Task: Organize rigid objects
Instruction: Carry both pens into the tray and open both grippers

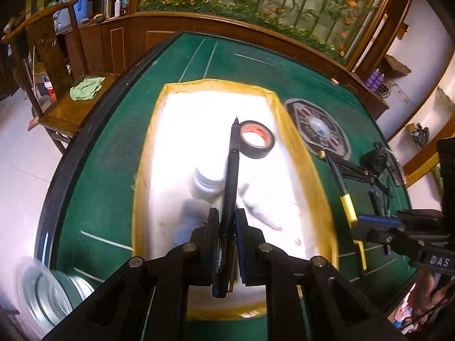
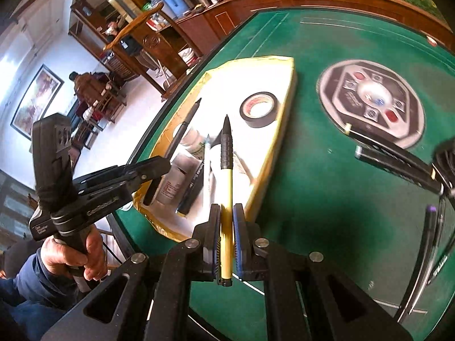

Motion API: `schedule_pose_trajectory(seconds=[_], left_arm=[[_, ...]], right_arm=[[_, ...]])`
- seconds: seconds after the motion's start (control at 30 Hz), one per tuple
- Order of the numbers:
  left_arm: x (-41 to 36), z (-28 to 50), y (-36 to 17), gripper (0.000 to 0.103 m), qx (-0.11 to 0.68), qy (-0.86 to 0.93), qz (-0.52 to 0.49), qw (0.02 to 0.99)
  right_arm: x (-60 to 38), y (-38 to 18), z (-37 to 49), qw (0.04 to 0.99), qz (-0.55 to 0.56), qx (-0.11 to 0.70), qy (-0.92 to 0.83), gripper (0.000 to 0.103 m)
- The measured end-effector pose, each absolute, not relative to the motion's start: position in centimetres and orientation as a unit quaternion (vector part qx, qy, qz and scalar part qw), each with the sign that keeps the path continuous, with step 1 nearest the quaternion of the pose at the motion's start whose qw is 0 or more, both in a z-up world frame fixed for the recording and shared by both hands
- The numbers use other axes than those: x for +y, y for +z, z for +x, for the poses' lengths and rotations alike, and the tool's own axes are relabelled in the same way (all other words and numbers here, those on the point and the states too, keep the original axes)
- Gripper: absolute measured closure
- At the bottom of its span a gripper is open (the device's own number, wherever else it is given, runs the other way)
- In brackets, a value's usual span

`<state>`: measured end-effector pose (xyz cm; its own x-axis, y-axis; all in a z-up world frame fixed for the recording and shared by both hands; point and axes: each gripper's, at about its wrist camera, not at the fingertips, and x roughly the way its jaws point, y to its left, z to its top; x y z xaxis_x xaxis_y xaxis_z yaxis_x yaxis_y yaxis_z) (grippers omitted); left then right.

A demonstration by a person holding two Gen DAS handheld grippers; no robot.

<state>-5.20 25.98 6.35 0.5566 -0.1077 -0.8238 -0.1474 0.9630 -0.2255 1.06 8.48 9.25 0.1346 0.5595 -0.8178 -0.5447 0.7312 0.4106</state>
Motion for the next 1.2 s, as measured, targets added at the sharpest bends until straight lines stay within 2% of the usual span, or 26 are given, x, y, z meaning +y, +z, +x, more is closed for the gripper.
schedule_pose_trajectory(seconds=[0.53, 1.13, 1.2], left_arm=[[28.7, 0.3, 4.1, 0.092, 0.492, 0.015, -0.144, 0.858], [27.9, 0.2, 4.2, 0.092, 0.489, 0.013, -0.136, 0.861], [28.0, 0.2, 4.3, 0.092, 0.487, 0.016, -0.136, 0.863]], right_arm=[[13.2, 6.7, 4.4, 0.746, -0.017, 0.581, 0.325, 0.095], [14.8, 5.6, 7.0, 0.764, -0.043, 0.570, 0.299, 0.094], [14.7, 6.0, 6.9, 0.766, -0.045, 0.566, 0.300, 0.086]])
